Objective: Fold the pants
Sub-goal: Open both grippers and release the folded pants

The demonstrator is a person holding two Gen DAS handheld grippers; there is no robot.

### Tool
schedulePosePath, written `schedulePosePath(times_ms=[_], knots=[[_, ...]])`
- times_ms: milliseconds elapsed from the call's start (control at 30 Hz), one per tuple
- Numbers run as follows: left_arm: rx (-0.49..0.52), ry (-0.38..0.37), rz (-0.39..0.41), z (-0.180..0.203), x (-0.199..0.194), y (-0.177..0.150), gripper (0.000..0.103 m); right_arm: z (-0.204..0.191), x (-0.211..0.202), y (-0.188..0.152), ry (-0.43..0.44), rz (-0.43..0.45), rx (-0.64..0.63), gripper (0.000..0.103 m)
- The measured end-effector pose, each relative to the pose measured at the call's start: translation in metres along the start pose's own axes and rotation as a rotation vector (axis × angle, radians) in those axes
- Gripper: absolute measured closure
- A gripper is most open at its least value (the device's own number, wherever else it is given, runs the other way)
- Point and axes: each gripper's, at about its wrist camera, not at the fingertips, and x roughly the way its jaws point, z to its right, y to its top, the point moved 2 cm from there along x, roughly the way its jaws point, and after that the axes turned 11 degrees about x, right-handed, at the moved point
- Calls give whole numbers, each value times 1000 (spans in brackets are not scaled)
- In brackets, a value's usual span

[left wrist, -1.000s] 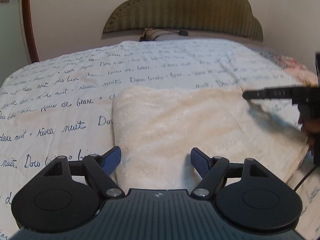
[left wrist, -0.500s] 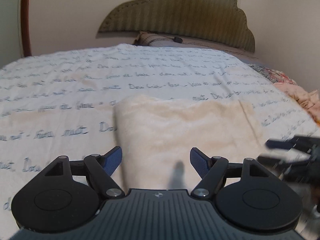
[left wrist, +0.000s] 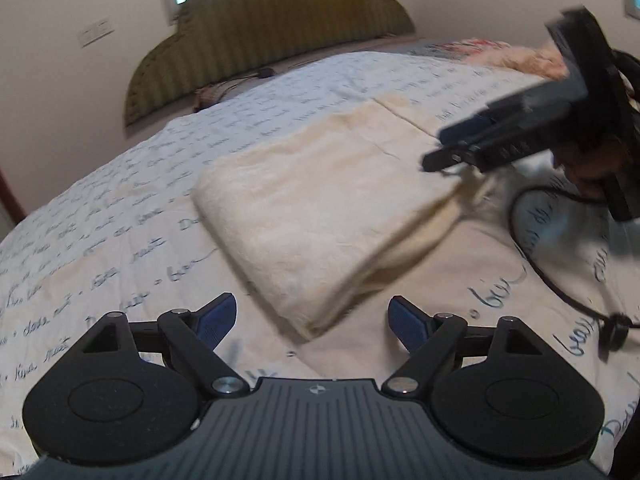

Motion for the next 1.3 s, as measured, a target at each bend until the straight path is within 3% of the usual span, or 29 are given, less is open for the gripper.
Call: schedulePosePath(times_ms=[67, 167, 300, 400, 433, 533, 667, 800, 933, 1033, 1133, 1167, 1233, 1300], knots=[[-15, 40, -9, 2, 8, 0, 18, 0, 0, -2, 1, 2, -1, 50], [-135, 83, -30, -12, 18, 0, 19, -3, 2, -5, -20, 8, -33, 49], [-288, 54, -73, -34, 25, -14, 21, 0, 4, -11, -9, 21, -36, 48], [-344, 55, -121, -40, 26, -28, 22, 6, 5, -14, 11, 25, -13, 48], [-344, 53, -118, -41, 22, -29, 28, 5, 4, -13, 8, 23, -15, 48], [-336, -10, -59, -45, -1, -22, 34, 0, -1, -7, -13, 13, -13, 47], [-392, -60, 86, -59, -19, 6, 26, -7, -15, 3, 2, 63, -13, 47], [-428, -74, 148, -61, 7, 42, 12, -7, 2, -8, -29, -17, -61, 47], [-389, -100, -26, -42, 58, 43, 18, 0, -7, -6, -12, -22, -23, 47], [-342, -55, 34, -40, 49, 41, 14, 25, -18, 7, 17, 2, 93, 46], [-378, -7, 44, -58, 45, 38, 7, 65, -12, 20, 9, -8, 256, 44], [-406, -6, 32, -67, 48, 34, 7, 78, -7, 23, 45, -23, 306, 44], [-490, -85, -2, -86, 56, 24, 7, 102, 10, 23, 118, -81, 422, 44], [-603, -232, -33, -102, 70, 10, 7, 117, 27, 18, 193, -155, 504, 44]])
